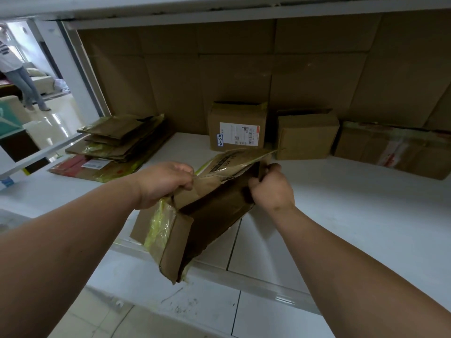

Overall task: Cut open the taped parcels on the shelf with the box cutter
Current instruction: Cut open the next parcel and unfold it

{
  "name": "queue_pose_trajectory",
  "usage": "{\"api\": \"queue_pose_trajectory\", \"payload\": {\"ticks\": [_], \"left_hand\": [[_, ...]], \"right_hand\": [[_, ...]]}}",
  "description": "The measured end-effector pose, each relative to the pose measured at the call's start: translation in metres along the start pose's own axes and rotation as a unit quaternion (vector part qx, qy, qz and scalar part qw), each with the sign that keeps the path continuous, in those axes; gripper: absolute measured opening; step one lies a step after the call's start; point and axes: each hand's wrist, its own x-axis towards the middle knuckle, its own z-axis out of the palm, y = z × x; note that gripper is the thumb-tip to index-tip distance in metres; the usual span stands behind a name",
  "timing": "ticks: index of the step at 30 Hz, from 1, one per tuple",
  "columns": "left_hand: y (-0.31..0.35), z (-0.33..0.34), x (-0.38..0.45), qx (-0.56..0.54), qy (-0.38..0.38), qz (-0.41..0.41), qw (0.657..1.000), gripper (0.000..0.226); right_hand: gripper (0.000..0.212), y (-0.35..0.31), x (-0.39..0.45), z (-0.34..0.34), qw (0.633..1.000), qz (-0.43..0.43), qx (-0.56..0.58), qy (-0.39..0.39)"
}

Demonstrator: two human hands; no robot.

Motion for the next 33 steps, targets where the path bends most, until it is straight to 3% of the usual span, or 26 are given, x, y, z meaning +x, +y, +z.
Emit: {"api": "queue_pose_trajectory", "payload": {"ticks": [3, 8, 13, 16, 18, 20, 23, 25, 29, 33], "left_hand": [[-0.002, 0.002, 0.002, 0.005, 0.007, 0.002, 1.0, 0.022], [-0.006, 0.011, 0.01, 0.03, 0.005, 0.002, 1.0, 0.028], [-0.014, 0.026, 0.016, 0.071, -0.063, 0.014, 0.995, 0.015], [-0.021, 0.036, 0.018, 0.112, -0.111, -0.029, 0.987, 0.048], [-0.024, 0.044, 0.02, 0.132, -0.133, -0.044, 0.981, 0.046], [-0.031, 0.047, 0.026, 0.235, -0.145, -0.006, 0.961, 0.04], [-0.046, 0.047, 0.025, 0.366, -0.176, 0.049, 0.913, 0.059], [-0.056, 0.044, 0.024, 0.407, -0.174, 0.034, 0.896, 0.076], [-0.077, 0.049, 0.023, 0.471, -0.149, 0.02, 0.869, 0.093], [-0.09, 0.056, 0.021, 0.458, -0.117, 0.015, 0.881, 0.098]], "right_hand": [[0.015, 0.006, 0.01, -0.008, 0.993, 0.045, 0.108, 0.031], [0.042, 0.021, 0.023, -0.017, 0.954, 0.151, 0.257, 0.007], [0.039, 0.032, 0.023, -0.025, 0.934, 0.162, 0.301, 0.103], [0.039, 0.031, 0.016, -0.028, 0.964, 0.099, 0.208, 0.134], [0.041, 0.027, 0.006, -0.027, 0.988, 0.008, 0.095, 0.122], [0.043, 0.021, -0.003, -0.023, 0.996, -0.078, -0.009, 0.052], [0.054, 0.018, -0.017, -0.008, 0.971, -0.114, -0.18, -0.104], [0.074, 0.02, -0.026, 0.004, 0.94, -0.109, -0.274, -0.17], [0.109, 0.026, -0.037, 0.019, 0.91, -0.096, -0.341, -0.213], [0.131, 0.016, -0.043, 0.024, 0.898, -0.074, -0.368, -0.229]]}}
